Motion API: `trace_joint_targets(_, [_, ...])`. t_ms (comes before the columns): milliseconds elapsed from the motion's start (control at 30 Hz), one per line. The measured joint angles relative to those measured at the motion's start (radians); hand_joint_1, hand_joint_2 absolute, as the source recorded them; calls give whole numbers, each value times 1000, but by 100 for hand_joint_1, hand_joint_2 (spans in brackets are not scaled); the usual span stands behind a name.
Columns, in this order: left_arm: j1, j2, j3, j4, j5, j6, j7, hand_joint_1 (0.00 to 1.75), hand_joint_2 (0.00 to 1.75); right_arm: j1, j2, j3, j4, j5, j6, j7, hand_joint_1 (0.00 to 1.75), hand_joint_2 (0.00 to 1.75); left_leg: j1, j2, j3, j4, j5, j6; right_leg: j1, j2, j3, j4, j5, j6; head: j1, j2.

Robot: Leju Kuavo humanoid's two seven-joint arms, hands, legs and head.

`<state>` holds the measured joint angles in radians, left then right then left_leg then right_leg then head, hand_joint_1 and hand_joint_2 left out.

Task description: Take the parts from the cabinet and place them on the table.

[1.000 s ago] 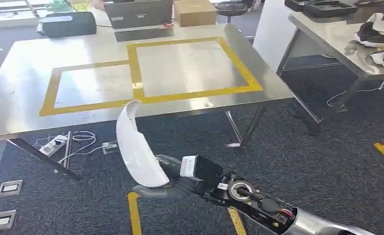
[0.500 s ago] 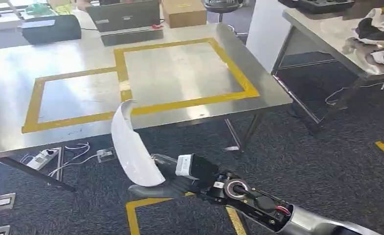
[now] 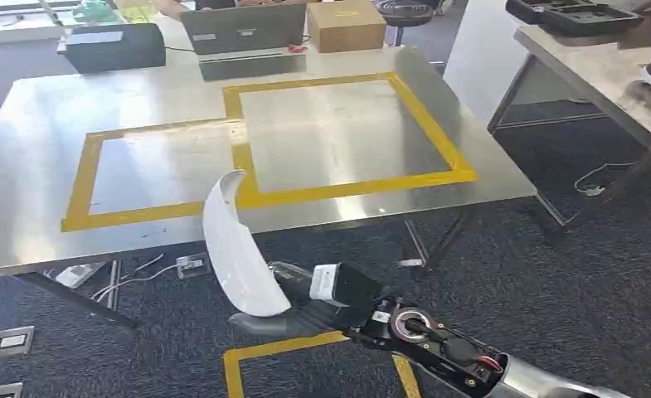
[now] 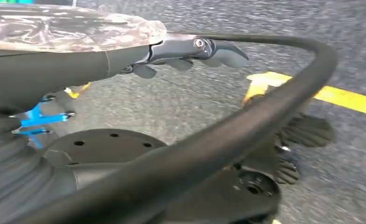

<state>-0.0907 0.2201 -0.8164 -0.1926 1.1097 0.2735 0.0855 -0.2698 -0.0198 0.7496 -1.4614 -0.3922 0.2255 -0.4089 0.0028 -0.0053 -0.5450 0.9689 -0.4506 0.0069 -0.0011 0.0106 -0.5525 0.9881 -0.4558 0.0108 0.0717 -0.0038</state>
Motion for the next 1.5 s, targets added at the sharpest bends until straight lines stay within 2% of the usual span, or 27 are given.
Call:
trace_joint_targets(33, [-1,0,0,0,0,0,-1,0,175,-2,0,0,-1,0,-3,1,171,175,1,-1,-3,-2,0,-4,-1,-2,13,-10,-3,-2,1,0])
trace_joint_targets(67, [-2,4,0,0,0,2,-1,0,175,-1,0,1,-1,-2,-5,1,171,175,-6,-1,-6,3,-2,3,-8,1,12,-18,4,9,-6,0])
trace_joint_targets(100, [-2,3,0,0,2,3,0,0,175,-2,0,2,-1,-5,-6,2,171,175,-2,0,-4,-3,0,5,-6,2,11,-18,5,8,-8,0])
trace_joint_targets(300, [-2,4,-1,0,13,8,6,0,175,-5,0,7,-1,-14,-6,-1,171,175,-3,1,4,-19,2,1,-6,3,10,-18,-2,-2,-17,0])
trace_joint_targets(433, [-2,5,0,0,14,8,6,0,175,-5,0,8,-1,-14,-6,-1,171,175,-3,1,6,-25,3,-8,-6,3,10,-18,-2,-4,-19,0])
trace_joint_targets(533, [-2,5,-1,0,15,10,6,0,175,-6,0,10,-1,-17,-6,-2,171,175,-3,1,6,-26,3,-9,-6,3,10,-18,-4,-6,-19,0])
trace_joint_targets(967, [-2,5,-1,0,18,10,-2,0,175,-22,0,22,-1,-32,-8,-13,171,175,-6,1,6,-26,4,-10,-8,3,12,-19,-3,-6,-19,0])
trace_joint_targets(1000, [-2,7,-1,0,18,10,-2,0,175,-24,0,22,0,-32,-8,-13,171,175,-9,1,4,-18,-1,-4,-15,3,14,-27,0,-1,-19,0])
trace_joint_targets(1033, [-2,8,-1,0,18,10,-2,0,175,-26,0,24,1,-32,-8,-14,171,175,-10,-1,4,-21,1,5,-15,2,15,-28,2,3,-20,0])
trace_joint_targets(1067, [-3,9,-1,0,18,11,-3,0,175,-27,0,25,2,-33,-8,-13,171,175,-12,1,6,-37,2,14,-12,1,19,-13,19,10,-23,0])
trace_joint_targets(1100, [-3,9,-1,0,19,11,-2,0,175,-29,0,26,2,-33,-11,-13,171,175,-3,0,21,-55,-4,28,-10,1,24,-11,24,18,-21,0])
trace_joint_targets(1133, [-2,8,-1,0,19,11,-2,0,175,-29,0,26,3,-33,-11,-13,171,175,4,4,43,-73,3,28,-10,-1,10,0,8,20,-19,0])
trace_joint_targets(1167, [-3,8,-1,0,21,11,-2,0,175,-33,0,26,3,-34,-13,-14,171,175,8,3,54,-79,4,31,-7,0,-4,35,-17,25,-17,0])
trace_joint_targets(1233, [-2,8,-1,0,25,11,-2,0,175,-33,0,29,3,-35,-13,-14,171,175,10,4,59,-80,6,26,-15,-1,-76,178,-86,28,-8,0])
trace_joint_targets(1267, [-2,8,-1,0,26,11,-2,0,175,-30,-1,29,4,-34,-13,-13,171,175,13,3,61,-79,4,22,-21,-1,-109,238,-107,37,-10,0])
trace_joint_targets(1300, [0,8,-1,0,26,11,-2,0,175,-29,-2,30,5,-35,-13,-13,171,175,17,2,64,-77,0,15,-27,-2,-129,265,-107,40,-10,0])
trace_joint_targets(1333, [2,8,-1,0,27,11,-2,0,175,-29,-2,32,7,-34,-13,-13,171,175,24,2,70,-76,-5,7,-33,-3,-123,240,-82,47,-9,0])
trace_joint_targets(1367, [3,7,-1,0,27,10,-2,0,175,-29,-2,34,7,-34,-13,-13,171,175,33,1,78,-73,-13,-4,-41,-5,-96,172,-35,59,-10,0])
trace_joint_targets(1400, [3,5,-1,0,27,9,-2,0,175,-30,-2,34,7,-34,-13,-13,171,175,44,-1,88,-68,-23,-17,-51,-7,-52,79,24,70,-10,0])
trace_joint_targets(1433, [4,6,-1,0,27,9,-2,0,175,-29,-2,34,7,-34,-13,-13,171,175,48,-1,94,-61,-35,-33,-59,-5,-22,2,54,85,-7,0])
trace_joint_targets(1467, [2,21,-1,3,29,10,-2,0,175,-30,-2,35,11,-34,-13,-12,171,175,43,-4,90,-60,-37,-43,-47,8,-30,7,29,96,2,0])
trace_joint_targets(1500, [-1,13,-1,1,29,9,-2,0,175,-34,-3,35,11,-33,-13,-13,171,175,43,-3,73,-46,-40,-52,-46,5,-25,-13,-9,63,9,0])
